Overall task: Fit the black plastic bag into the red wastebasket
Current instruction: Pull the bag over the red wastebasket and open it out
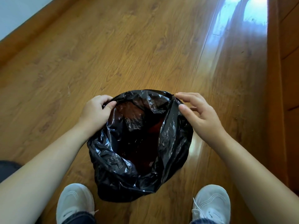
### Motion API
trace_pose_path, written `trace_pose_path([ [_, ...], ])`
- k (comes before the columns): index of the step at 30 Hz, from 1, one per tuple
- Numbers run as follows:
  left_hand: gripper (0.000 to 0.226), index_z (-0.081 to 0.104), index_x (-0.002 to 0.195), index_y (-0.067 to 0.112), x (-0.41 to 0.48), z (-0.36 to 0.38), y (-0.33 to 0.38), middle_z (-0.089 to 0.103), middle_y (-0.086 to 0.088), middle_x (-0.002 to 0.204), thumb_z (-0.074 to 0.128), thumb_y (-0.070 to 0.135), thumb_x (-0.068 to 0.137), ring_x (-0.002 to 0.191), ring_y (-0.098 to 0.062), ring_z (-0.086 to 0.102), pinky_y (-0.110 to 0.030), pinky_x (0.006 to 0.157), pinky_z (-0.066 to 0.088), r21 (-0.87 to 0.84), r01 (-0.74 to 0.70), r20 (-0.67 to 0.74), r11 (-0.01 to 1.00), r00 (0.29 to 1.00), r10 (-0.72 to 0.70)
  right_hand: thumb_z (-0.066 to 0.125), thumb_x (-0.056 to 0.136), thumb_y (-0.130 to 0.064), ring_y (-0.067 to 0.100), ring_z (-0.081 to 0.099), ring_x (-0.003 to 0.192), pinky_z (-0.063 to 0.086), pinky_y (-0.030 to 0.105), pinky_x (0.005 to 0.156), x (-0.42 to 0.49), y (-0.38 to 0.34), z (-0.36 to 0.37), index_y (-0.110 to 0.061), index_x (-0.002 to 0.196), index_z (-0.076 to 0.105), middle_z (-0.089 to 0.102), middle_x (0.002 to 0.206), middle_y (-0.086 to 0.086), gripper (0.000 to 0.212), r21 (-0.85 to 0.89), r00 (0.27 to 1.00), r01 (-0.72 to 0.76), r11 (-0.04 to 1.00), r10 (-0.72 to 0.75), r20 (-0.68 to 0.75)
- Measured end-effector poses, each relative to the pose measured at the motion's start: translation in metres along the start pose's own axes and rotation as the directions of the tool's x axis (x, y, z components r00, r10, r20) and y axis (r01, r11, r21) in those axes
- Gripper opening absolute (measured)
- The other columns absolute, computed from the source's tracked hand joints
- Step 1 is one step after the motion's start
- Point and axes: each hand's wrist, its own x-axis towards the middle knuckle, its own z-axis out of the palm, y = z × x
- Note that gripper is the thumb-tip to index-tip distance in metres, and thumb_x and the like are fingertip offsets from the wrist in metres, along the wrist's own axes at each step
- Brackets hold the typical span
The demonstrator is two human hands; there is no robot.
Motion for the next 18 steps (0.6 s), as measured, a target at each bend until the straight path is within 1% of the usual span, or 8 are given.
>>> trace_pose_path([
  [2, 0.014, 0.064, 0.088, 0.01, 0.001, 0.001, 0.0, 0.064, -0.008, 0.092, 0.052, 0.018, 0.09, 0.082, -0.022, 0.051, -0.029, 0.07, 0.031, 0.012, 0.021, -0.015, 1.0, 1.0, -0.021, 0.054, 0.077, -0.056, -0.001, 0.04, 0.117, 0.034, 0.018, 0.093, -0.002, -0.01, 0.007, -0.031, 0.112, 0.057, 0.049, 0.122, -0.015, 0.044, -0.127, 0.995, -0.023, 0.992, 0.035, 0.092],
  [3, 0.015, 0.064, 0.089, 0.011, 0.002, 0.002, 0.001, 0.064, -0.008, 0.092, 0.052, 0.019, 0.09, 0.082, -0.023, 0.051, -0.03, 0.07, 0.032, 0.016, 0.035, -0.02, 0.999, 0.999, -0.035, 0.055, 0.072, -0.061, 0.0, 0.038, 0.118, 0.031, 0.019, 0.09, -0.002, -0.012, 0.012, -0.029, 0.114, 0.056, 0.045, 0.124, -0.015, 0.053, -0.221, 0.991, -0.051, 0.974, 0.077, 0.11],
  [5, 0.014, 0.064, 0.088, 0.016, 0.004, 0.004, 0.001, 0.064, -0.006, 0.088, 0.051, 0.022, 0.09, 0.08, -0.025, 0.053, -0.032, 0.068, 0.035, 0.031, 0.059, -0.018, 0.998, 0.998, -0.059, 0.06, 0.073, -0.054, 0.006, 0.039, 0.114, 0.032, 0.021, 0.085, -0.002, -0.012, 0.019, -0.024, 0.117, 0.054, 0.043, 0.121, -0.01, 0.054, -0.401, 0.991, -0.072, 0.913, 0.11, 0.073],
  [7, 0.014, 0.062, 0.085, 0.02, 0.003, 0.005, 0.0, 0.063, -0.004, 0.078, 0.05, 0.024, 0.091, 0.069, -0.023, 0.053, -0.031, 0.059, 0.035, 0.044, 0.069, -0.012, 0.997, 0.998, -0.069, 0.063, 0.079, -0.036, 0.013, 0.049, 0.1, 0.038, 0.022, 0.074, -0.001, -0.009, 0.018, -0.023, 0.115, 0.053, 0.048, 0.108, -0.004, 0.04, -0.478, 0.997, -0.06, 0.876, 0.077, 0.014],
  [10, 0.014, 0.059, 0.08, 0.021, 0.0, 0.006, -0.003, 0.06, -0.001, 0.067, 0.05, 0.023, 0.091, 0.06, -0.017, 0.051, -0.028, 0.052, 0.034, 0.012, 0.075, -0.018, 0.997, 0.997, -0.075, 0.058, 0.082, -0.016, 0.009, 0.05, 0.079, 0.038, 0.011, 0.063, -0.003, 0.0, 0.008, -0.024, 0.111, 0.055, 0.052, 0.095, -0.003, 0.03, -0.4, 0.997, -0.081, 0.913, 0.08, -0.019],
  [13, 0.014, 0.059, 0.078, 0.021, -0.001, 0.007, -0.006, 0.059, 0.0, 0.065, 0.051, 0.021, 0.09, 0.06, -0.02, 0.05, -0.029, 0.054, 0.035, -0.031, 0.071, -0.04, 0.997, 0.997, -0.072, 0.056, 0.084, -0.01, 0.003, 0.054, 0.079, 0.037, 0.002, 0.066, -0.007, 0.005, 0.003, -0.022, 0.11, 0.061, 0.059, 0.093, -0.008, 0.029, -0.277, 0.992, -0.114, 0.954, 0.098, -0.074],
  [16, 0.014, 0.058, 0.077, 0.021, 0.001, 0.007, -0.01, 0.056, 0.007, 0.065, 0.053, 0.018, 0.089, 0.061, -0.017, 0.049, -0.027, 0.054, 0.034, -0.07, 0.087, -0.07, 0.994, 0.993, -0.092, 0.057, 0.085, -0.009, -0.006, 0.055, 0.084, 0.038, 0.0, 0.072, -0.008, 0.009, 0.001, -0.021, 0.108, 0.064, 0.061, 0.091, -0.015, 0.027, -0.201, 0.99, -0.134, 0.971, 0.122, -0.072],
  [18, 0.015, 0.058, 0.076, 0.021, 0.003, 0.007, -0.014, 0.056, 0.005, 0.065, 0.053, 0.017, 0.089, 0.063, -0.02, 0.05, -0.03, 0.057, 0.034, -0.09, 0.105, -0.089, 0.99, 0.99, -0.113, 0.057, 0.085, -0.007, -0.008, 0.055, 0.086, 0.038, -0.002, 0.073, -0.008, 0.012, -0.002, -0.02, 0.105, 0.066, 0.062, 0.089, -0.017, 0.025, -0.186, 0.988, -0.151, 0.971, 0.143, -0.06],
])
